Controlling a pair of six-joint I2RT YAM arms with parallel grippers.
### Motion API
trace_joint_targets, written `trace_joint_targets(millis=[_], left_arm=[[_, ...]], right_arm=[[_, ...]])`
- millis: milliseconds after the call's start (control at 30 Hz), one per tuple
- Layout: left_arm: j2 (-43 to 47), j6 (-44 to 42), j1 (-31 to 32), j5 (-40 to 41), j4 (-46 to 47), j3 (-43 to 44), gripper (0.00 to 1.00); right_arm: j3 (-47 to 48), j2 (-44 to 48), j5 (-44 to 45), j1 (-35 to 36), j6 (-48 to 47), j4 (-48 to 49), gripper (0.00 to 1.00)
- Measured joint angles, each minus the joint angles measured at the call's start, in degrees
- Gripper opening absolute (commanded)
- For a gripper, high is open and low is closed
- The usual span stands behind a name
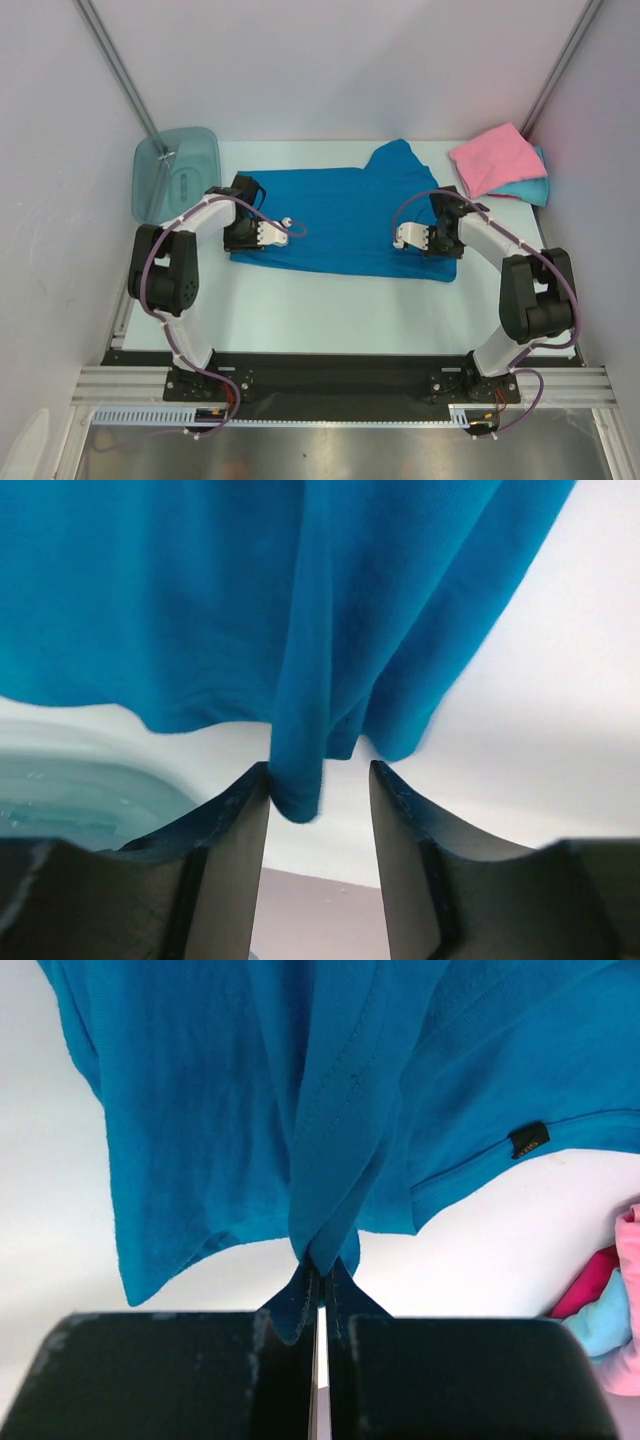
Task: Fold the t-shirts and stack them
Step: Fold the tshirt
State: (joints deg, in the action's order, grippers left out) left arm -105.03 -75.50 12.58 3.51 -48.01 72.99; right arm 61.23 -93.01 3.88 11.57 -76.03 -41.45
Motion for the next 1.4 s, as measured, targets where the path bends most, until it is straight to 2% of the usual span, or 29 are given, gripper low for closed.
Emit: trace_joint_targets(millis=[133, 533, 767, 833, 900, 1400], left_arm=[[0.9, 0.0, 0.0, 0.7, 0.0, 0.0, 0.54], [1.1, 0.0, 0.0, 0.9, 0.0, 0.7, 0.53], [1.0, 0.3, 0.0, 1.0, 0.4, 0.8, 0.36], [0.9, 0.6, 0.0, 1.1, 0.5, 1.1, 0.23], [0.7, 0.9, 0.0, 1.3, 0.8, 1.5, 0.01], [0.0, 0.9, -0.1, 2.0, 2.7, 2.3, 0.00]], right_arm=[[0.5, -0.8, 0.0, 0.0, 0.0, 0.0, 0.00], [2.0, -2.2, 0.2, 0.6, 0.5, 0.0, 0.00], [2.0, -2.2, 0.2, 0.7, 0.8, -0.1, 0.00], [2.0, -2.2, 0.2, 0.7, 0.9, -0.1, 0.00], [2.0, -2.2, 0.2, 0.8, 1.0, -0.1, 0.00], [2.0, -2.3, 0.8, 1.1, 1.0, 0.6, 0.00]])
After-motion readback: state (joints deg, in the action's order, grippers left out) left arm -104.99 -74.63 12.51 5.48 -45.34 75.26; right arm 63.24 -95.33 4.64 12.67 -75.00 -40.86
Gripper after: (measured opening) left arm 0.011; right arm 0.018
